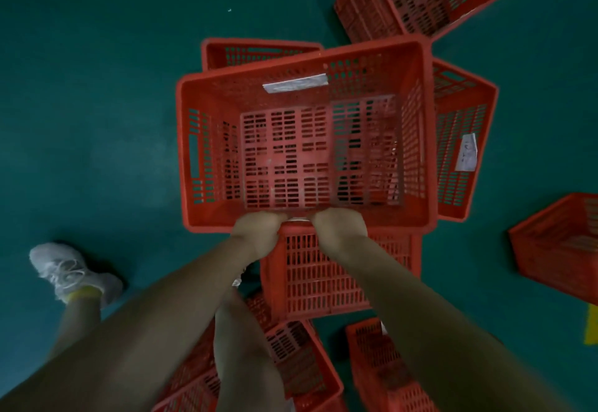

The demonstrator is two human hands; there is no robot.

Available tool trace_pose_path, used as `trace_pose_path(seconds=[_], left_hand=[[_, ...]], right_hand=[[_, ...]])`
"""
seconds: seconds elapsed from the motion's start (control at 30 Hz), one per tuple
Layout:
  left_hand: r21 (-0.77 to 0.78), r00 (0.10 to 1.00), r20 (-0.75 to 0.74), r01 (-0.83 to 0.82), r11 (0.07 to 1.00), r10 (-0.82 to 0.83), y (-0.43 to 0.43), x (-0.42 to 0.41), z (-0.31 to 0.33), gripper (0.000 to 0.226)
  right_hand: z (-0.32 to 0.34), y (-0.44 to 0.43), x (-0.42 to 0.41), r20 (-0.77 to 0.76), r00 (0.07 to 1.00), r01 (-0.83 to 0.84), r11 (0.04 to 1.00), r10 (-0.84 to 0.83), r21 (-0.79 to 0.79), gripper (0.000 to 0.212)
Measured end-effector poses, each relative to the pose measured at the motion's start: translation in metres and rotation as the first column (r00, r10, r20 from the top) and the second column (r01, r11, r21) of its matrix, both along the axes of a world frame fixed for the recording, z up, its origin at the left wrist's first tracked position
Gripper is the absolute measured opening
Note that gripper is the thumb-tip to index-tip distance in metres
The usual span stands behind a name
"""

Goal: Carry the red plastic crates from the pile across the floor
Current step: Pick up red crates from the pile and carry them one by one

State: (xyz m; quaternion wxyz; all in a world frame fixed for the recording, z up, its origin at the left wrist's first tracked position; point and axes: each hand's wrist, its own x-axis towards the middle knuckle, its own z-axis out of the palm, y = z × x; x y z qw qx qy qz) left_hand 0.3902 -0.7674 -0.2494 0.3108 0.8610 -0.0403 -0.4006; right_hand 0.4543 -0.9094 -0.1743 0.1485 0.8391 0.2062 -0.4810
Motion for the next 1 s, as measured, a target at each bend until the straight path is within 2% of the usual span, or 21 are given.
trace_pose_path(seconds=[0.2, 0.37, 0.57, 0.77, 1.0], left_hand=[[0.044, 0.996, 0.071, 0.047, 0.998, -0.050, 0.039, 0.035, 0.057, 0.030], [0.066, 0.993, 0.086, 0.074, 0.995, -0.080, 0.081, 0.049, 0.115, 0.031], [0.015, 0.996, 0.036, 0.083, 0.996, -0.083, 0.150, 0.042, 0.193, 0.022], [-0.015, 0.998, 0.031, 0.051, 0.999, -0.051, 0.254, 0.019, 0.269, 0.023], [0.135, 0.996, 0.024, -0.093, 0.987, 0.090, 0.420, -0.035, 0.327, 0.029]], right_hand=[[0.060, 0.033, 0.027, 0.067, 0.995, -0.069, 0.998, 0.069, 0.003, 0.031], [0.119, 0.078, 0.044, 0.027, 0.998, -0.059, 0.998, 0.060, -0.020, 0.031], [0.197, 0.147, 0.043, -0.049, 0.994, -0.100, 0.994, 0.099, -0.031, 0.037], [0.257, 0.246, 0.030, -0.091, 0.986, -0.133, 0.990, 0.137, 0.049, 0.029], [0.292, 0.408, -0.005, -0.111, 0.969, -0.199, 0.962, 0.222, 0.188, 0.018]])
